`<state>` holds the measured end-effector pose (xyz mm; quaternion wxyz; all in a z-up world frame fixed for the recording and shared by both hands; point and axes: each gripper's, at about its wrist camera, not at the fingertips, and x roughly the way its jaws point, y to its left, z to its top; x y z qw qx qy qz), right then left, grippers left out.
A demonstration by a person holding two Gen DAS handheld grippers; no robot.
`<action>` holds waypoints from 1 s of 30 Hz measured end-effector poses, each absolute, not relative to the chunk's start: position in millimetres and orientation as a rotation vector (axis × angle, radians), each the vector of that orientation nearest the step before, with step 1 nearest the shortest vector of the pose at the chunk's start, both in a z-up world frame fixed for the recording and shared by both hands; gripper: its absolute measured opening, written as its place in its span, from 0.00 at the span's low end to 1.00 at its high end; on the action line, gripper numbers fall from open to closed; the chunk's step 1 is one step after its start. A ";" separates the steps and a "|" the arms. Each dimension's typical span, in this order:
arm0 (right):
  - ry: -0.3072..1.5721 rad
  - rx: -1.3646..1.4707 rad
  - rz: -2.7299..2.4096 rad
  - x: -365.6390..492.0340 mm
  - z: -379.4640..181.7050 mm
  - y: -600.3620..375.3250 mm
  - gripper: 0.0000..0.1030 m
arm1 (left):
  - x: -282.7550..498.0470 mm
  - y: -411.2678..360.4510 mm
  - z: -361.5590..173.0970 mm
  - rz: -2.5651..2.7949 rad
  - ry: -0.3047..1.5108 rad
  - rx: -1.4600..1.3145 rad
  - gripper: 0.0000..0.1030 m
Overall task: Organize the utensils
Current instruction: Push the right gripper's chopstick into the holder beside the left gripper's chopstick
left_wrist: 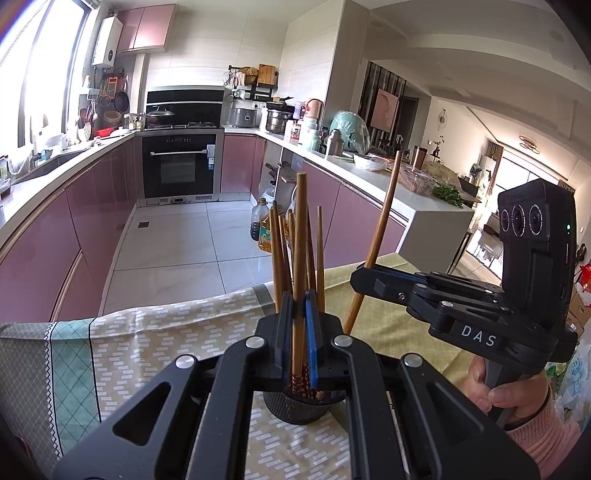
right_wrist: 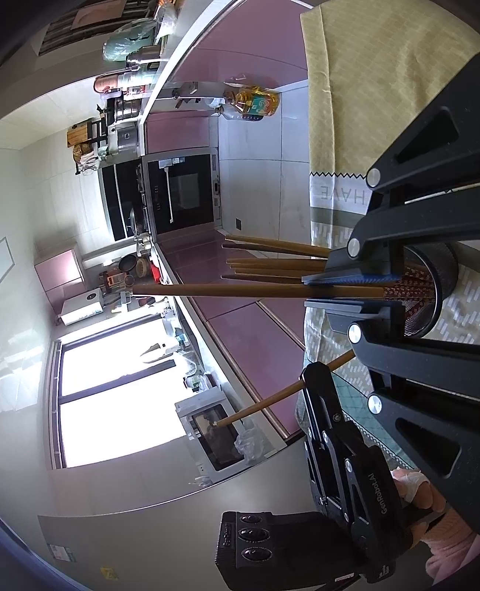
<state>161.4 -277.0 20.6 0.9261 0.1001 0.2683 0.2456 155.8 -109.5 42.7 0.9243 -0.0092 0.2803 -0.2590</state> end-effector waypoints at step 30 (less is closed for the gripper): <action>0.634 0.198 0.506 175.9 -6.8 -270.0 0.06 | 176.6 -120.8 18.5 -0.518 0.643 0.027 0.07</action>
